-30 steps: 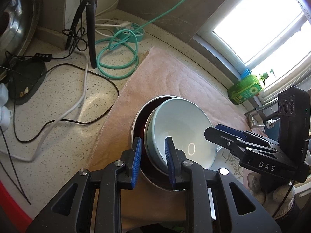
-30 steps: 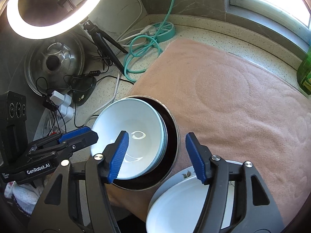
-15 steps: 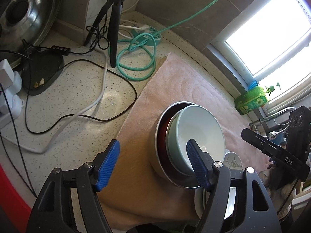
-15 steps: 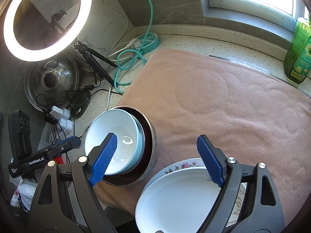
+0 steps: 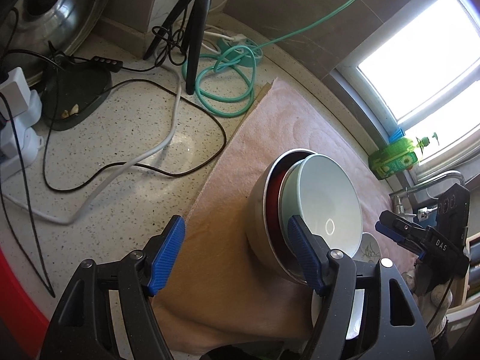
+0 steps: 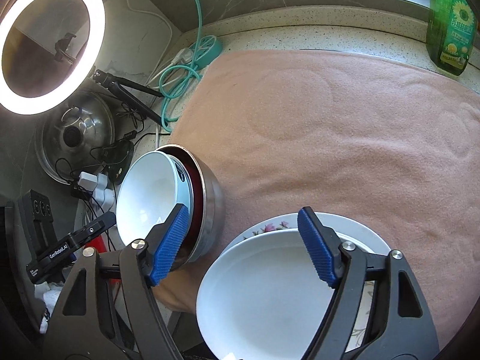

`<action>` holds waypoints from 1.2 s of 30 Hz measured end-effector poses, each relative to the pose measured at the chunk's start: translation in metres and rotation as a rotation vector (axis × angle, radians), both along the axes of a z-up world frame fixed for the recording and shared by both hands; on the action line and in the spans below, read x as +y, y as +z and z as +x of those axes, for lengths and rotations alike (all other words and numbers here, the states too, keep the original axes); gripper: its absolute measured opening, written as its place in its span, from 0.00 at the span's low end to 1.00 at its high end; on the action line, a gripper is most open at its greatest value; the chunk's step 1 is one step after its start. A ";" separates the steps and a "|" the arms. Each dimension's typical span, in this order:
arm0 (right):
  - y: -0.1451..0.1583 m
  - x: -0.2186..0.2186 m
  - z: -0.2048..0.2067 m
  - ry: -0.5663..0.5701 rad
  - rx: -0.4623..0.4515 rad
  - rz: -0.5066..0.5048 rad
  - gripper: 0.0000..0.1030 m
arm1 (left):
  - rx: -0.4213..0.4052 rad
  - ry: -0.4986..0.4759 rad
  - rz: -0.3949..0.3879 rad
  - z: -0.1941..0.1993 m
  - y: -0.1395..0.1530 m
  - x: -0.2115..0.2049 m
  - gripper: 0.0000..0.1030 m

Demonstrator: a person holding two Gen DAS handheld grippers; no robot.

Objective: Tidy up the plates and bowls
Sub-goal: 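Move both tools to the rim of the nested bowl stack, then close both tools on the bowl stack rim and lift it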

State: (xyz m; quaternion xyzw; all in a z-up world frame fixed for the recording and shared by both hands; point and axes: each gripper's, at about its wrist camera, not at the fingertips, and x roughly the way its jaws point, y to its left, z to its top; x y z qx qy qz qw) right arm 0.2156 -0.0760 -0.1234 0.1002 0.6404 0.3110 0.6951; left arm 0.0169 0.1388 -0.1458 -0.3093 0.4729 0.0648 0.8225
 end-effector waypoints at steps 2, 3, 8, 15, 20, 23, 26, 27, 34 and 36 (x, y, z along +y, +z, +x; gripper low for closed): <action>-0.001 0.004 -0.002 0.016 0.009 0.012 0.63 | -0.006 -0.010 0.004 0.000 -0.001 -0.002 0.65; -0.001 0.006 -0.003 0.024 0.013 0.015 0.62 | -0.009 -0.016 -0.001 0.001 -0.001 -0.003 0.60; -0.005 0.016 -0.008 0.051 0.035 0.030 0.46 | -0.020 -0.018 -0.050 0.004 -0.004 -0.002 0.42; -0.010 0.026 -0.009 0.073 0.055 0.037 0.32 | -0.024 -0.032 -0.067 0.009 -0.003 -0.005 0.34; -0.015 0.033 -0.010 0.090 0.070 0.041 0.20 | -0.011 -0.043 -0.079 0.012 -0.008 -0.006 0.24; -0.017 0.037 -0.012 0.106 0.074 0.039 0.15 | -0.002 -0.045 -0.089 0.015 -0.012 -0.006 0.22; -0.018 0.040 -0.012 0.114 0.070 0.030 0.14 | 0.003 -0.050 -0.096 0.017 -0.014 -0.007 0.18; -0.018 0.040 -0.012 0.114 0.071 0.030 0.14 | 0.004 -0.055 -0.096 0.018 -0.014 -0.008 0.17; -0.017 0.043 -0.011 0.119 0.058 0.010 0.13 | 0.014 -0.084 -0.048 0.024 -0.013 -0.016 0.09; -0.016 0.043 -0.012 0.116 0.054 0.011 0.13 | 0.014 -0.085 -0.046 0.025 -0.013 -0.016 0.09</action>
